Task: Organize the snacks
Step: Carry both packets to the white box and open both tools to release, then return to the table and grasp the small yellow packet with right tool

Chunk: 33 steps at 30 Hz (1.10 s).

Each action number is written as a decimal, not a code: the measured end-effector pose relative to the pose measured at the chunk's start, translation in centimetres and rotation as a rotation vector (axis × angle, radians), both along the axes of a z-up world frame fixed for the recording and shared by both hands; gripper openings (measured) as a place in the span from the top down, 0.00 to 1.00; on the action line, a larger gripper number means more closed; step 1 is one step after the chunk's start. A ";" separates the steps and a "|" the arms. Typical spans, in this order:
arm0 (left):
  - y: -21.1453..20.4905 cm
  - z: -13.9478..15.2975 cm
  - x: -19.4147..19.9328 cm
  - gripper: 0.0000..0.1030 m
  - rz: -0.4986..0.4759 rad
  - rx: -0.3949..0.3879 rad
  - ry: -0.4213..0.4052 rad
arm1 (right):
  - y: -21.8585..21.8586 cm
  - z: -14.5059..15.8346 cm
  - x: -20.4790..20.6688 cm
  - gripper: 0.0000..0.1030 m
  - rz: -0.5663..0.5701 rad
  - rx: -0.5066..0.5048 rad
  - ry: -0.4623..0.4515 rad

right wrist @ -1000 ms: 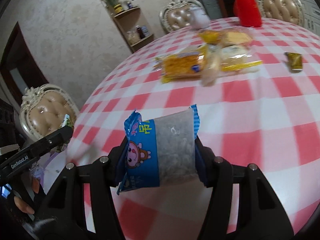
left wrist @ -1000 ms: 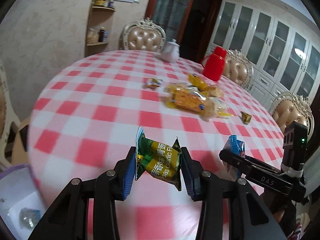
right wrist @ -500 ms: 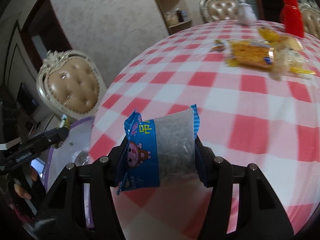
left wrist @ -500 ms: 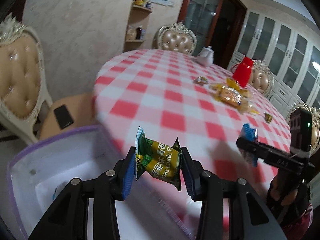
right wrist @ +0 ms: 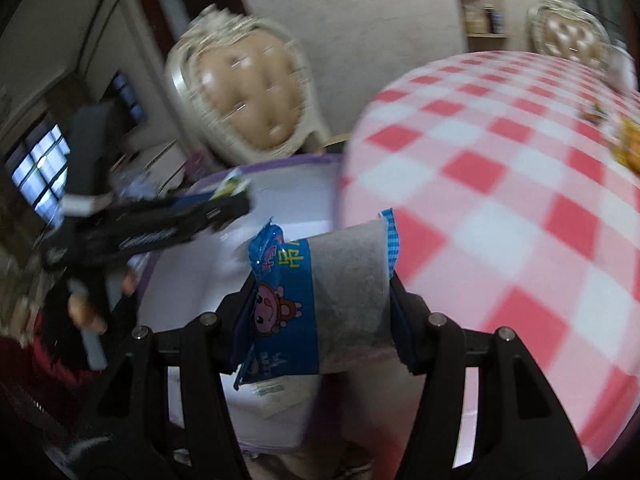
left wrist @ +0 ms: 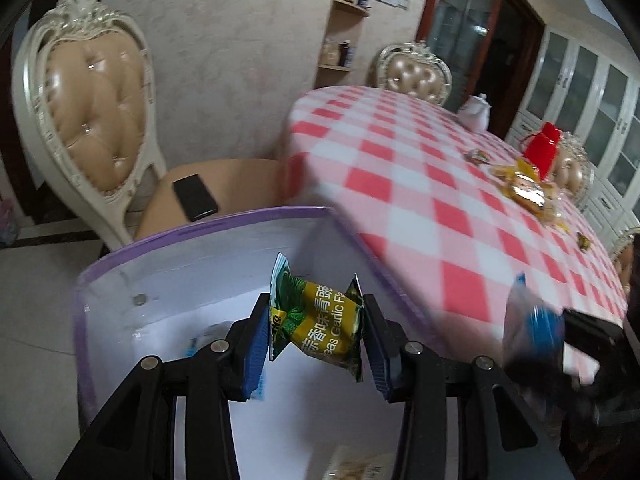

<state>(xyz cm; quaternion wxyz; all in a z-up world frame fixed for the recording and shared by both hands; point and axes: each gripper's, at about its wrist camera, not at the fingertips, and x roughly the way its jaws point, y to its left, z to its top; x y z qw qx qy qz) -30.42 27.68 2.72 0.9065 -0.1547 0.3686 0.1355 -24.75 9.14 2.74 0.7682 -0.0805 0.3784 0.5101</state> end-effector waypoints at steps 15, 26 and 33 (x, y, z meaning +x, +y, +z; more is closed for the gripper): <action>2.6 1.0 -1.4 0.21 0.219 0.115 -0.011 | 2.0 -0.4 -1.7 0.31 0.044 0.050 0.004; -7.1 5.1 4.9 0.19 -0.123 0.041 -0.093 | -10.0 3.9 5.1 0.19 -0.318 0.146 -0.030; -16.8 6.4 14.7 0.14 -0.351 0.004 -0.108 | -22.8 5.6 9.6 0.16 -0.695 0.135 -0.067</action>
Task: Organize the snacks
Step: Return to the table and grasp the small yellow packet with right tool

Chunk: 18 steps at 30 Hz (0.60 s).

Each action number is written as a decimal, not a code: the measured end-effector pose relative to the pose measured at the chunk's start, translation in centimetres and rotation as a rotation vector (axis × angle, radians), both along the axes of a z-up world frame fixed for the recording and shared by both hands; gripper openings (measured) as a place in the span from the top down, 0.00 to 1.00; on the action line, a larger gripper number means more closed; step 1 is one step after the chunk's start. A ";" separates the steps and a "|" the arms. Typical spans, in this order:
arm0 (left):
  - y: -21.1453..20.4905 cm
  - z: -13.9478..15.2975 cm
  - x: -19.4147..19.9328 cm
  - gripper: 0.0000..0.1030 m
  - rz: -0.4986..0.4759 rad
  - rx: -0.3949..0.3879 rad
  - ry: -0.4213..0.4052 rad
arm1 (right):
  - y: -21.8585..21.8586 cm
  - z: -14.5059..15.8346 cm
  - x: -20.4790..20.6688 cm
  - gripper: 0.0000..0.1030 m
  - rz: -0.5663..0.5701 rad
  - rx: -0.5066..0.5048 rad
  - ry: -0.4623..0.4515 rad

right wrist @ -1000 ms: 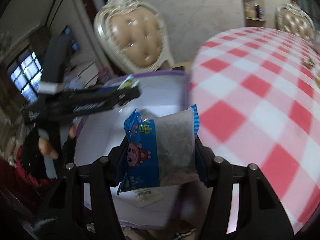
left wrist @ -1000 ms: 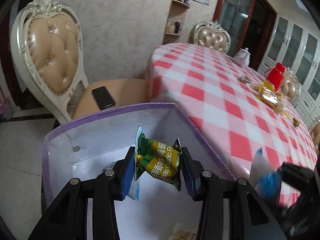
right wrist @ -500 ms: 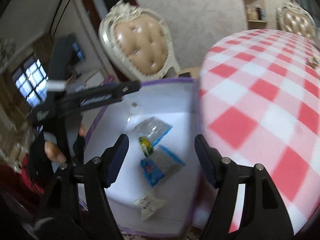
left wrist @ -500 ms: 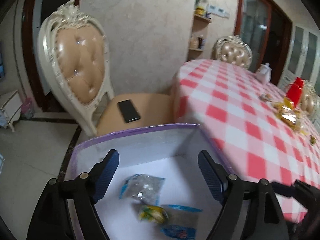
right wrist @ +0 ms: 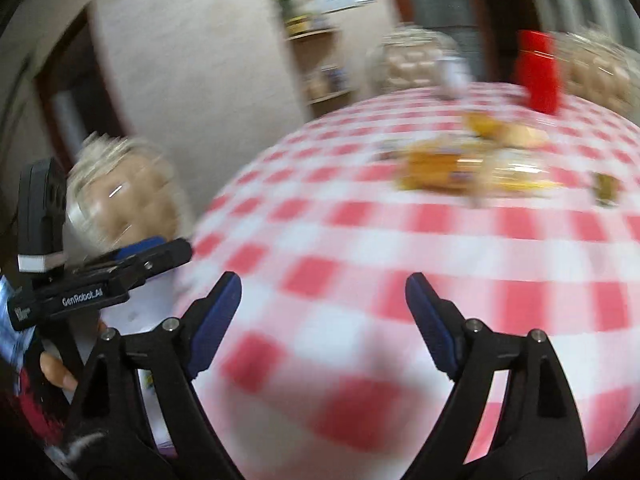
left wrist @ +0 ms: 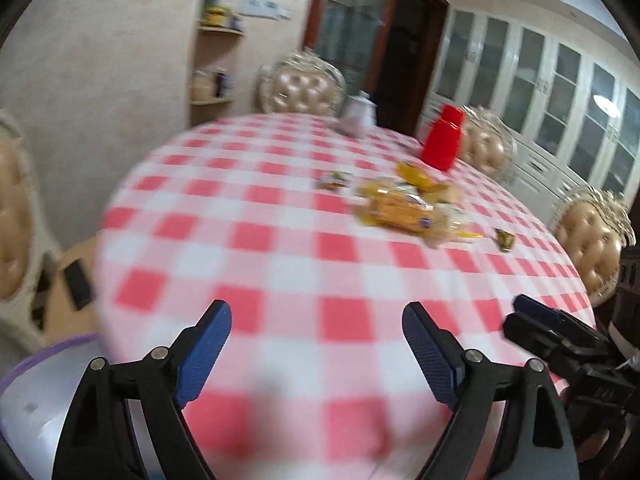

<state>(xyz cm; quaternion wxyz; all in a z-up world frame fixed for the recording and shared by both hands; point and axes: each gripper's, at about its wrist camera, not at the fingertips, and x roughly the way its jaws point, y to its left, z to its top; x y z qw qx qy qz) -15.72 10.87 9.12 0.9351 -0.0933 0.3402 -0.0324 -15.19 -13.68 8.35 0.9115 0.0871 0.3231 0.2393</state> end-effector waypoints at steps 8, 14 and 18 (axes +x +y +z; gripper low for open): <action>-6.8 -2.2 13.0 0.14 -0.005 -0.132 0.163 | -16.2 -0.8 8.9 0.15 -0.389 0.006 0.153; -8.7 -3.7 17.5 0.14 0.081 -0.231 0.129 | -23.8 -2.9 14.9 0.15 -0.587 0.129 0.200; -8.2 -5.2 18.5 0.14 0.133 -0.300 0.095 | -21.9 -2.9 18.5 0.15 -0.514 -0.014 0.186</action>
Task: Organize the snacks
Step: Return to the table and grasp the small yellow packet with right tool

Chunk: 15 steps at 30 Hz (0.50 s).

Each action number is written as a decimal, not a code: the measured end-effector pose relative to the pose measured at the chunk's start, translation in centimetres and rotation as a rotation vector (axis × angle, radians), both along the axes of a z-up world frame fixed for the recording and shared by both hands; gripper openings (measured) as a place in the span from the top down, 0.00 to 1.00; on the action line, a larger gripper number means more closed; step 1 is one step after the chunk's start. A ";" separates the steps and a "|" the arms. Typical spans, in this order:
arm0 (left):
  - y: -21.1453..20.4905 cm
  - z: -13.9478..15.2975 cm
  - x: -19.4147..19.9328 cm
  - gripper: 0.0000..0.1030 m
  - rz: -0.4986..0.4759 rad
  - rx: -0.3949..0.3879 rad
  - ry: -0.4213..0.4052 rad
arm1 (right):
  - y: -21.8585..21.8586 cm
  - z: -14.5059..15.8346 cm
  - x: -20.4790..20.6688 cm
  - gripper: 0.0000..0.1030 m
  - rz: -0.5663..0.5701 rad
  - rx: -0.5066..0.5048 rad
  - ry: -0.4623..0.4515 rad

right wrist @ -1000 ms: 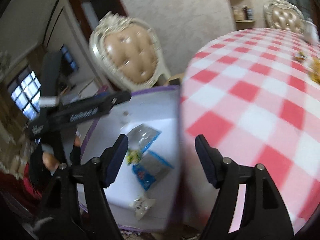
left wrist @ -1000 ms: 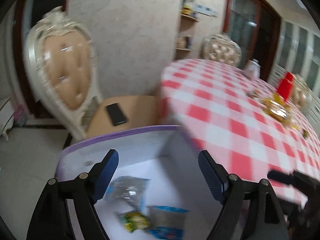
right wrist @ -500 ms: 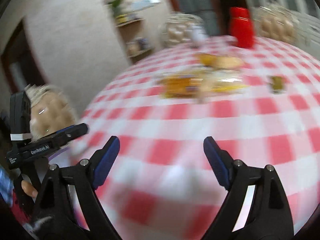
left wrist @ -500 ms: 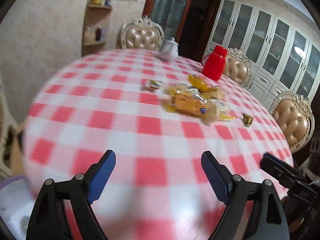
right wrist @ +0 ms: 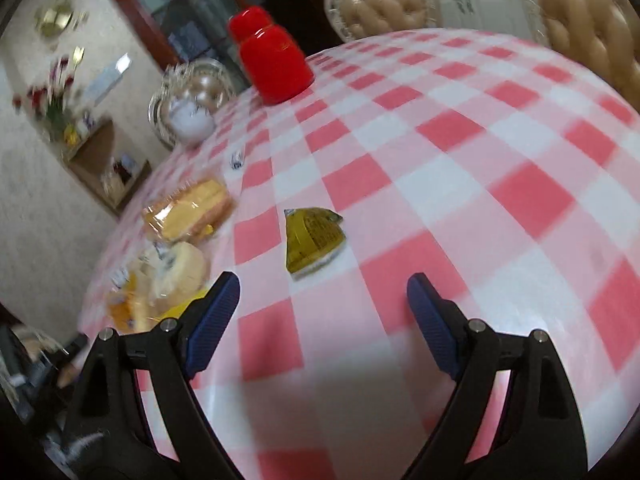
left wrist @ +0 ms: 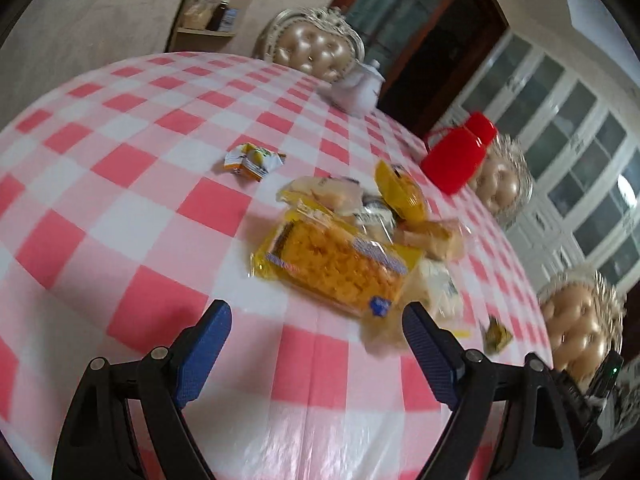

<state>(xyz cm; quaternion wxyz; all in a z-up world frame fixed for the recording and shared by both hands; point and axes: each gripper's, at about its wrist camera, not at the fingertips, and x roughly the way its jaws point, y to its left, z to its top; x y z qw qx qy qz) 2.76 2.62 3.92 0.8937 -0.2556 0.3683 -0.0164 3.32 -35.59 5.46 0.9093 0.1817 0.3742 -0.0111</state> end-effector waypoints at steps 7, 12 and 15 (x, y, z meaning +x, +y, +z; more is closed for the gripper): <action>0.6 0.9 4.5 0.14 0.043 0.001 -0.095 | 1.2 -0.8 3.0 0.15 0.154 -0.185 0.024; 1.0 -0.3 6.3 0.14 -0.007 -0.002 -0.018 | 2.6 -2.3 4.8 0.15 0.189 -0.291 0.077; 1.6 -0.4 5.8 0.14 -0.004 -0.020 0.001 | 3.6 -2.6 5.4 0.17 0.216 -0.339 0.085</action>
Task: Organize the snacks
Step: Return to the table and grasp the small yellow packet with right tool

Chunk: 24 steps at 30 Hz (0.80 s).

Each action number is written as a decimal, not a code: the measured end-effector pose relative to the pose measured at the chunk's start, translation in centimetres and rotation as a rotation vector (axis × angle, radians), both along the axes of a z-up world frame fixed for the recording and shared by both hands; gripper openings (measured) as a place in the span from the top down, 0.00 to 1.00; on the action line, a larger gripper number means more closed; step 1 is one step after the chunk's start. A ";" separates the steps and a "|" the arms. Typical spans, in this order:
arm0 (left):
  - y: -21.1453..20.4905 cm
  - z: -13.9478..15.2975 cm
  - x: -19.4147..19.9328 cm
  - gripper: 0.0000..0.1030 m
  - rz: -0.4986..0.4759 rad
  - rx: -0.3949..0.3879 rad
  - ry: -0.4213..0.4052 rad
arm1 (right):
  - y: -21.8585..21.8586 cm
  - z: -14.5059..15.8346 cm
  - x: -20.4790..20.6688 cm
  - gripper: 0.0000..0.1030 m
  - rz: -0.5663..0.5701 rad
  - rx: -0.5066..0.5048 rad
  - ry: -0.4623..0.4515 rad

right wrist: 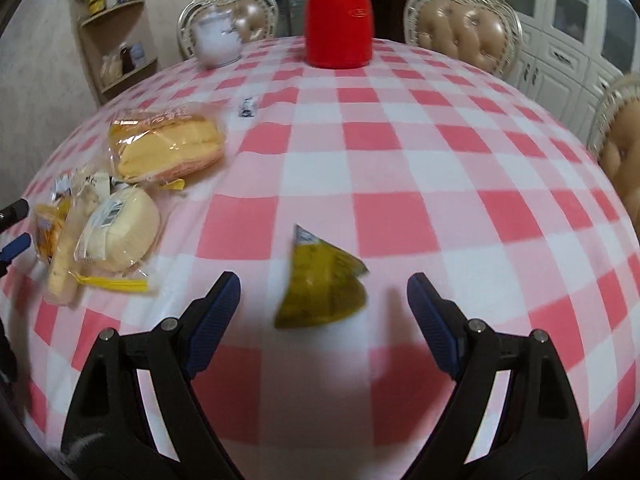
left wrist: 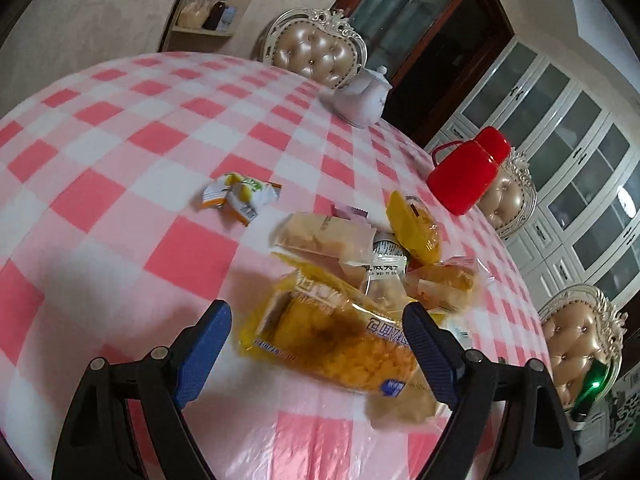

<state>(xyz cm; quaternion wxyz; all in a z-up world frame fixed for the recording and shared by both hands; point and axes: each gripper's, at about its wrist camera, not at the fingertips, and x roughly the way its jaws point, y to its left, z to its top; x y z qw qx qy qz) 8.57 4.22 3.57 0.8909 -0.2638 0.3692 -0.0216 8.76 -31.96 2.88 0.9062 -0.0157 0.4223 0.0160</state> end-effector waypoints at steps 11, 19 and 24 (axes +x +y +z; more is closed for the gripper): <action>0.4 -0.6 -0.2 0.14 0.004 0.020 0.024 | 0.5 0.5 -2.4 0.54 0.096 0.078 0.003; 0.5 -0.2 0.8 0.14 0.017 -0.041 0.019 | 0.8 0.9 -2.4 0.55 0.071 0.121 0.004; -2.1 0.5 3.6 0.14 0.017 0.128 0.063 | 1.3 1.4 -2.5 0.62 0.077 0.135 -0.015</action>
